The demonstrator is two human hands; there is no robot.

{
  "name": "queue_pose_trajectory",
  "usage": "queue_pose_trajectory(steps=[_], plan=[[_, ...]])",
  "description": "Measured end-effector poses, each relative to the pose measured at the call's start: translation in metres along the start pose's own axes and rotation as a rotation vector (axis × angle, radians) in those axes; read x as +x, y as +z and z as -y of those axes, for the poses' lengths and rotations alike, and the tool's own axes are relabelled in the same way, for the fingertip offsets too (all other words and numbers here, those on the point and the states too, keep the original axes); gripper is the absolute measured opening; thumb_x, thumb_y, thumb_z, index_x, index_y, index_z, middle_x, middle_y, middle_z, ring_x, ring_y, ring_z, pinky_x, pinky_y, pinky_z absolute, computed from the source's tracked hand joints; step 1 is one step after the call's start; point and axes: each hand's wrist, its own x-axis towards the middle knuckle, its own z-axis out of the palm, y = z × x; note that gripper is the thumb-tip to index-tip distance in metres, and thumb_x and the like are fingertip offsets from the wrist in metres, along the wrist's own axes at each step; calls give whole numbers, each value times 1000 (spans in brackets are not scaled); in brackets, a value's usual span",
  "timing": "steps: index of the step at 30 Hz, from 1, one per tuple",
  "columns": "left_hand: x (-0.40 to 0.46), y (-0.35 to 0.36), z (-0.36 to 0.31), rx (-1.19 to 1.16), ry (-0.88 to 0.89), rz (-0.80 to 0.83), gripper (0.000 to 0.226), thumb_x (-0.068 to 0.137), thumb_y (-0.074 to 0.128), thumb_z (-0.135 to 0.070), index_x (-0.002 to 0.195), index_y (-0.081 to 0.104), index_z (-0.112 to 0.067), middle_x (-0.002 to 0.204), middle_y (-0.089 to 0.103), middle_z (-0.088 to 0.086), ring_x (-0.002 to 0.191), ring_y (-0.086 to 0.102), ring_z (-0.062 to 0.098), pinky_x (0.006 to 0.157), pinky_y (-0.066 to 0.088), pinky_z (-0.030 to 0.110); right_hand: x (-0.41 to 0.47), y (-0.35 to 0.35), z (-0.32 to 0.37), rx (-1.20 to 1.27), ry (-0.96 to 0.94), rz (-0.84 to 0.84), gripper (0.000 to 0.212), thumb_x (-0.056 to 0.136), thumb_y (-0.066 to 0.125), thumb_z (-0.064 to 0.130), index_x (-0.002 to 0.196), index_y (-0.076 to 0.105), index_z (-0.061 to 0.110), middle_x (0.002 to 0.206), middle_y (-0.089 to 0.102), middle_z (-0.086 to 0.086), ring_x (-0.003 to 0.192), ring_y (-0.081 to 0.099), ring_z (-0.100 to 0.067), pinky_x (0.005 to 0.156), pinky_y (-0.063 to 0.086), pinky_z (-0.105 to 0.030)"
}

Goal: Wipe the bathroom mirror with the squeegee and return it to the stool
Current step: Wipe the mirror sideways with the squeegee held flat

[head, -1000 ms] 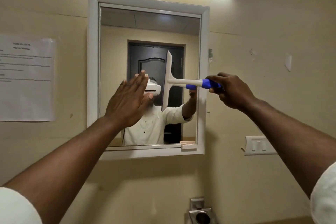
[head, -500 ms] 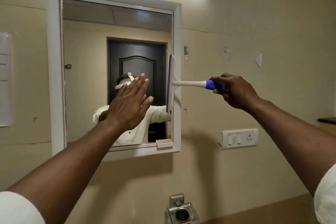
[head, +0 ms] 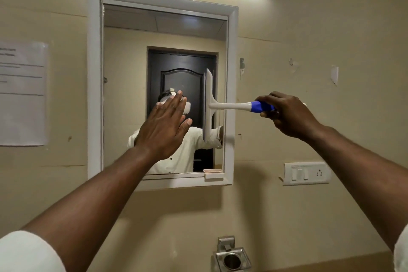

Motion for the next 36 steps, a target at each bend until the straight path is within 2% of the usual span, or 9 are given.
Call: queue_pose_trajectory(steps=[2, 5, 9, 11, 14, 17, 23, 36], plan=[[-12, -9, 13, 22, -30, 3, 60, 98, 19, -48, 149, 2, -23, 158, -4, -6, 144, -6, 7, 113, -5, 28, 6, 12, 22, 42, -25, 14, 40, 85, 65, 11, 124, 59, 17, 103, 65, -9, 81, 59, -26, 70, 45, -35], [-33, -26, 39, 38, -76, 28, 61, 95, 13, -51, 148, -3, -26, 157, -8, -9, 144, -6, 6, 114, -4, 29, 14, 34, 59, 110, -63, 51, 43, 85, 65, 12, 127, 57, 18, 107, 65, -9, 87, 60, -27, 75, 50, -37], [-61, -51, 80, 143, -182, 51, 60, 95, 9, -52, 148, -3, -26, 156, -10, -10, 143, -7, 5, 114, -6, 29, 25, 61, 106, 168, -128, 55, 46, 85, 66, 18, 130, 55, 21, 114, 64, -9, 92, 61, -31, 74, 39, -30], [-73, -63, 97, 187, -227, 57, 64, 92, 8, -53, 149, 1, -24, 155, -11, -10, 143, -7, 6, 115, -4, 31, 30, 73, 125, 194, -150, 50, 45, 86, 66, 21, 130, 55, 22, 118, 63, -8, 97, 61, -31, 77, 39, -29], [-89, -78, 120, 248, -274, 60, 65, 93, 7, -55, 149, 2, -22, 156, -10, -8, 144, -5, 8, 115, -3, 31, 34, 89, 151, 250, -166, 66, 47, 86, 66, 20, 132, 54, 23, 123, 62, -6, 101, 61, -29, 84, 48, -38], [-101, -88, 136, 280, -308, 72, 64, 94, 14, -52, 149, 2, -21, 158, -7, -6, 145, -3, 9, 115, -4, 30, 36, 101, 170, 283, -186, 77, 50, 84, 68, 16, 131, 54, 24, 125, 62, -4, 104, 60, -27, 90, 50, -46], [-111, -95, 152, 293, -322, 71, 62, 96, 16, -50, 149, -1, -22, 158, -8, -6, 144, -4, 8, 115, -6, 29, 36, 116, 188, 316, -203, 86, 48, 83, 69, 16, 129, 56, 21, 133, 59, -5, 113, 59, -30, 95, 48, -53], [-112, -91, 153, 281, -291, 76, 62, 95, 15, -51, 149, -2, -23, 158, -10, -6, 144, -6, 8, 114, -6, 29, 32, 122, 195, 304, -170, 96, 48, 85, 66, 14, 131, 56, 20, 133, 59, -8, 112, 59, -32, 96, 48, -50]])
